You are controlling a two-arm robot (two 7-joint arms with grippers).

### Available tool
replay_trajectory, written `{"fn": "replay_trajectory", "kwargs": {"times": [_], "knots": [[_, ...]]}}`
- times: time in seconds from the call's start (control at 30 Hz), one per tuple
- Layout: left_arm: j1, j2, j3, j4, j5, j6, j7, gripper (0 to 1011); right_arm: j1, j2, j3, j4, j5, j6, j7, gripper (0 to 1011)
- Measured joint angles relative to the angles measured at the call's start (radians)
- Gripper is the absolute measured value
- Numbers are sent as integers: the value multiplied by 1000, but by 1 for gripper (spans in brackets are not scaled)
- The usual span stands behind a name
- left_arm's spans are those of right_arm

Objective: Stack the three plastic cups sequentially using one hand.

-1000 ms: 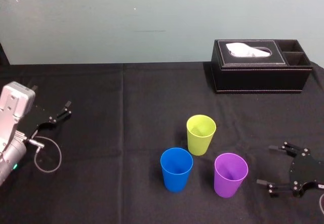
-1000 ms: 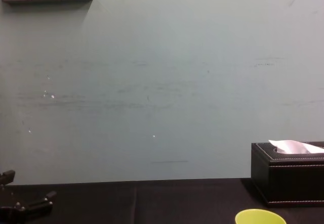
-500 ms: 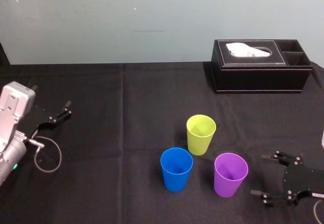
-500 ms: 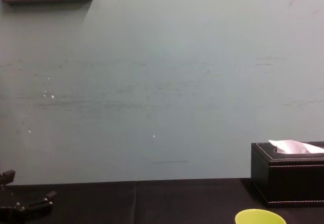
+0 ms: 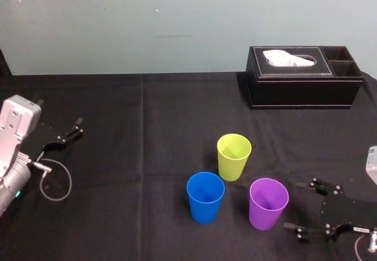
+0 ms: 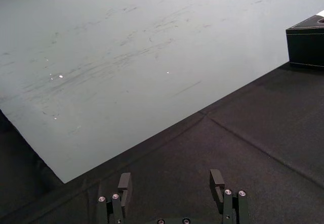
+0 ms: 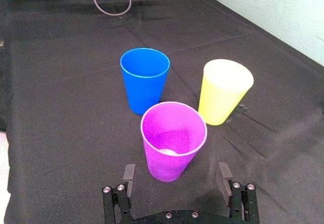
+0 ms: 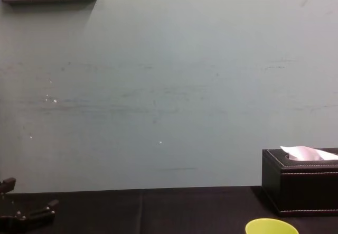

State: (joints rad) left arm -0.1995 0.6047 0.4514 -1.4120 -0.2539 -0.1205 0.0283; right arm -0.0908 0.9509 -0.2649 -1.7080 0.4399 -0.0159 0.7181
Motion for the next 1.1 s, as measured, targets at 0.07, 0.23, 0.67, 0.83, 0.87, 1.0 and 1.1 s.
{"fn": "replay_trajectory", "kwargs": {"times": [0.07, 0.23, 0.67, 0.83, 0.87, 1.0, 1.1], "knots": [[0, 0, 0, 0, 0, 0, 0, 1010, 8, -7, -9, 5, 0, 0, 0, 1003], [0, 0, 0, 0, 0, 0, 0, 1010, 21, -17, -24, 11, -1, 0, 2, 1003], [0, 0, 0, 0, 0, 0, 0, 1010, 51, -38, -55, 19, -4, 8, 1, 1003], [0, 0, 0, 0, 0, 0, 0, 1010, 66, -52, -71, 24, -8, 14, -3, 1003], [0, 0, 0, 0, 0, 0, 0, 1010, 68, -55, -73, 25, -8, 15, -5, 1003], [0, 0, 0, 0, 0, 0, 0, 1010, 83, -69, -85, 33, -11, 21, -13, 1003], [0, 0, 0, 0, 0, 0, 0, 1010, 92, -77, -93, 39, -14, 25, -16, 1003]]}}
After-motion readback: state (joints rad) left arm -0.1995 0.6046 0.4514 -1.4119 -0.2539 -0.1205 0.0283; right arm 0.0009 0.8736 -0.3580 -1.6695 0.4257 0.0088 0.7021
